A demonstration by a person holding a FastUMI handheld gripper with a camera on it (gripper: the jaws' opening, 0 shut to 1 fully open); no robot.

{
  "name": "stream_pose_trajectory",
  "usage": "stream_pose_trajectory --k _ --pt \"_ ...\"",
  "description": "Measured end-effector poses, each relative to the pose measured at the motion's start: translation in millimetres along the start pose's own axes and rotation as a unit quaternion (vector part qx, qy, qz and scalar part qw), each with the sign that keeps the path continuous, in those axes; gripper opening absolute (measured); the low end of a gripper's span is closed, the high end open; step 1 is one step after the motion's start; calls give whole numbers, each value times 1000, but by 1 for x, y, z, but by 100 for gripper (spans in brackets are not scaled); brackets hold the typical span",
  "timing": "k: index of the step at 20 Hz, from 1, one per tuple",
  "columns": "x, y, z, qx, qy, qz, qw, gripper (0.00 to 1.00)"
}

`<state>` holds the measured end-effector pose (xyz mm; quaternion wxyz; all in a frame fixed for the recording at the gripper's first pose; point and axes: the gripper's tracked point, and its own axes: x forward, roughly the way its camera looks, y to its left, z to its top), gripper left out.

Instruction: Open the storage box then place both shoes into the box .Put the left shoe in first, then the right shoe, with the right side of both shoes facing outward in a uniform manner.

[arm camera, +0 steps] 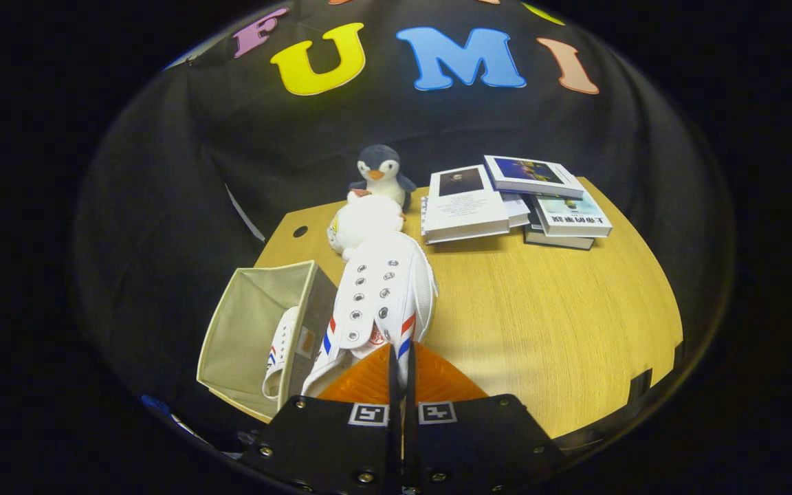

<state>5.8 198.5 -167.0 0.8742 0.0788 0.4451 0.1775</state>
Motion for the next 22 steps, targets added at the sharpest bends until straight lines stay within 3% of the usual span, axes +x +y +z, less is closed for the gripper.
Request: stream_pose_trajectory --k 9,17,18,20,21,22 --pt "17 107 7 -21 -2 60 998 2" --pt "46 143 -17 -20 5 60 998 1" --pt "48 152 -16 -14 -5 76 997 2" --pt "43 159 3 -21 -41 86 995 25" --pt "37 158 13 -36 -59 83 994 58" --pt "32 154 23 -52 -80 75 993 79"
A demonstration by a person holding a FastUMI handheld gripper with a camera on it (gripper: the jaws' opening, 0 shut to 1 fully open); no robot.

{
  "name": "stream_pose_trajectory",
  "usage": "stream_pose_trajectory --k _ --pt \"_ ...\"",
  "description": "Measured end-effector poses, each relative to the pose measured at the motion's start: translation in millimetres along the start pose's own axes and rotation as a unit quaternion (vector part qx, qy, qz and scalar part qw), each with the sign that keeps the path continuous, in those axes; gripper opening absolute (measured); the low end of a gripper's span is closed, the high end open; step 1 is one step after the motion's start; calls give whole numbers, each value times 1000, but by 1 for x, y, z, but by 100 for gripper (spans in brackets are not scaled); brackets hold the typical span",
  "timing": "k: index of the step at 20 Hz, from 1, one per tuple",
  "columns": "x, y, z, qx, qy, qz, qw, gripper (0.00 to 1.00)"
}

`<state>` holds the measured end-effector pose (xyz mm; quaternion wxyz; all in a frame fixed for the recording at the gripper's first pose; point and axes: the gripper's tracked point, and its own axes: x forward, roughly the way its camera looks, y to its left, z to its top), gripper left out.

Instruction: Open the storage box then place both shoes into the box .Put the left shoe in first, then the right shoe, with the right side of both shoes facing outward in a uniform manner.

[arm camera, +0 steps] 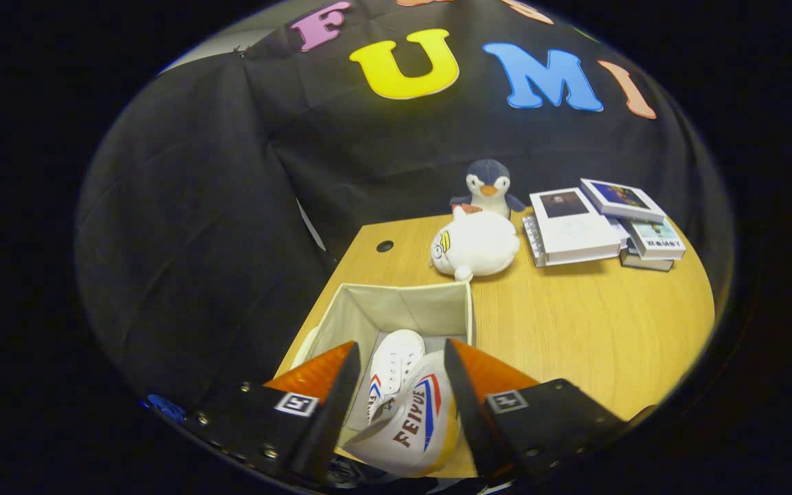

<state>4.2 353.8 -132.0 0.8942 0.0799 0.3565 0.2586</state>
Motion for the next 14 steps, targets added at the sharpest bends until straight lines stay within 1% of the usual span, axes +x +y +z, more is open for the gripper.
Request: stream_pose_trajectory --k 1,4,9,11,14 --pt "-7 -3 10 -15 -19 -6 1000 100" --pt "-33 -9 31 -36 -61 -12 997 100" --pt "-87 -44 68 -36 -126 -24 991 99" --pt "-111 -64 82 -41 -150 -36 987 100" --pt "-146 -97 98 -65 -183 -65 979 99"
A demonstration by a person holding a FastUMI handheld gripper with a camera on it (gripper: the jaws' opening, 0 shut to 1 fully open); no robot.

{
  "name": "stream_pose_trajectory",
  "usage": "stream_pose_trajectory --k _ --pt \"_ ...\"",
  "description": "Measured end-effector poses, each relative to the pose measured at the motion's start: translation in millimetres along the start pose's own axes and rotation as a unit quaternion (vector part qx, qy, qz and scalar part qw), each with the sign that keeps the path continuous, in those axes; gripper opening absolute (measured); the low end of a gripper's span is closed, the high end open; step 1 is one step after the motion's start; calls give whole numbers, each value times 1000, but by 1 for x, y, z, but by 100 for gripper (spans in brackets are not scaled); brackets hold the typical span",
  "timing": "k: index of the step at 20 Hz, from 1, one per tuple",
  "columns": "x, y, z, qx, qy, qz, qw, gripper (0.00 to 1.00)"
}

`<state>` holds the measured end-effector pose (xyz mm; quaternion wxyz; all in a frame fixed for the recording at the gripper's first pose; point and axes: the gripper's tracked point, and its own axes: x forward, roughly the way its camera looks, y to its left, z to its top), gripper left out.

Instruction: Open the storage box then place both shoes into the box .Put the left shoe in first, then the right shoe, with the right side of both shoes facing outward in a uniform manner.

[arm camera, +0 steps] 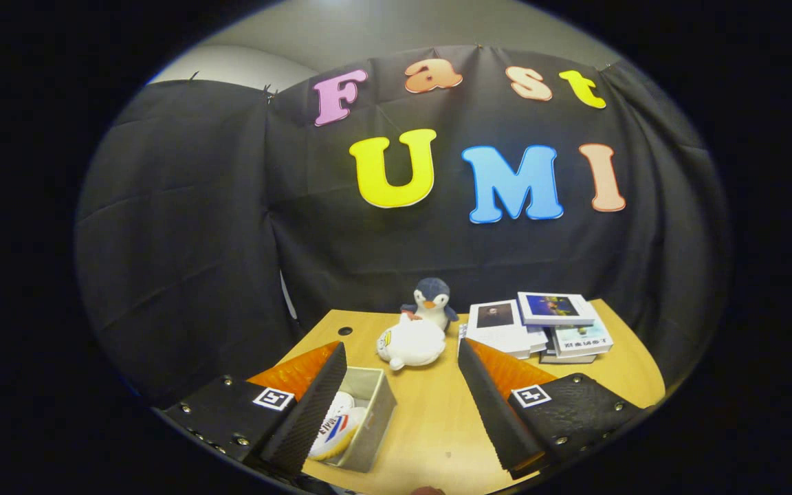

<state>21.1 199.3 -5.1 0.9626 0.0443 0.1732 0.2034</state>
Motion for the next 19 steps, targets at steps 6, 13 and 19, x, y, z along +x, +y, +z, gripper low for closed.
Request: stream_pose_trajectory --k 6,13,19 --pt "-41 -69 29 -43 -56 -55 996 99" --pt "-62 -128 32 -63 -93 -101 989 99" --pt "-68 -152 43 -31 -132 -123 983 99"
